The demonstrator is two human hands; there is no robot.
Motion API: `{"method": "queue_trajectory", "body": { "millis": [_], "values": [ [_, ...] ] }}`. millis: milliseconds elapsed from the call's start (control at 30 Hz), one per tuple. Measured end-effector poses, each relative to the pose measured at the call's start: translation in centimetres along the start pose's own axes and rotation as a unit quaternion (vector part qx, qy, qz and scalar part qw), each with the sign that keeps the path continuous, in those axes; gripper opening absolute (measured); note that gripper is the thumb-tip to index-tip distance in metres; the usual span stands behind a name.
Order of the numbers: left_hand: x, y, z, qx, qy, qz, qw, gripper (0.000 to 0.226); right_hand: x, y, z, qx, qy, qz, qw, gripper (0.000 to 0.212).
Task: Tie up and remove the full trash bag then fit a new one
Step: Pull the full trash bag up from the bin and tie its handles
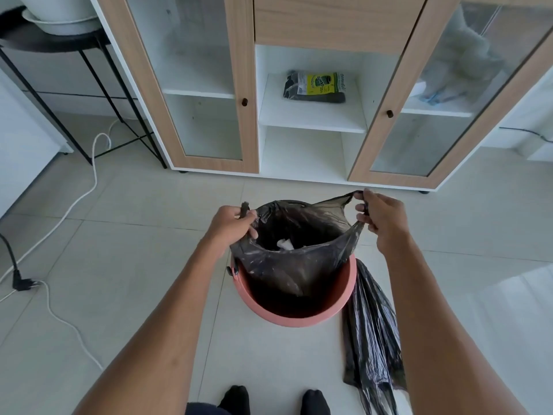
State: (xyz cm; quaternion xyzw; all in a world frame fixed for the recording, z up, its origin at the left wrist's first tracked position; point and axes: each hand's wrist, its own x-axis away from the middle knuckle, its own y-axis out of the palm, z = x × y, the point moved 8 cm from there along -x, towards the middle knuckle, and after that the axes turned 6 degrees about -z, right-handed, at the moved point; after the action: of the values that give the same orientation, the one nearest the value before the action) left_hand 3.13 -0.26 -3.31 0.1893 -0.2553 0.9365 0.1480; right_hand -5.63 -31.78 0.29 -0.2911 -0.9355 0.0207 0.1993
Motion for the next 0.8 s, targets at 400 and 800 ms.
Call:
{"method": "queue_trajectory", "body": {
  "millis": [400, 800],
  "values": [
    [6.1, -2.2, 2.0, -0.096, 0.053, 0.085, 0.990, 0.027, 5.6, -1.8, -1.7, 0.164, -0.061, 0.040, 0.984, 0.017],
    [10.2, -4.8, 3.3, 0.054, 0.052, 0.125, 0.989, 0.024, 8.6, -4.9, -2.3, 0.109, -0.037, 0.094, 0.989, 0.036]
  ]
}}
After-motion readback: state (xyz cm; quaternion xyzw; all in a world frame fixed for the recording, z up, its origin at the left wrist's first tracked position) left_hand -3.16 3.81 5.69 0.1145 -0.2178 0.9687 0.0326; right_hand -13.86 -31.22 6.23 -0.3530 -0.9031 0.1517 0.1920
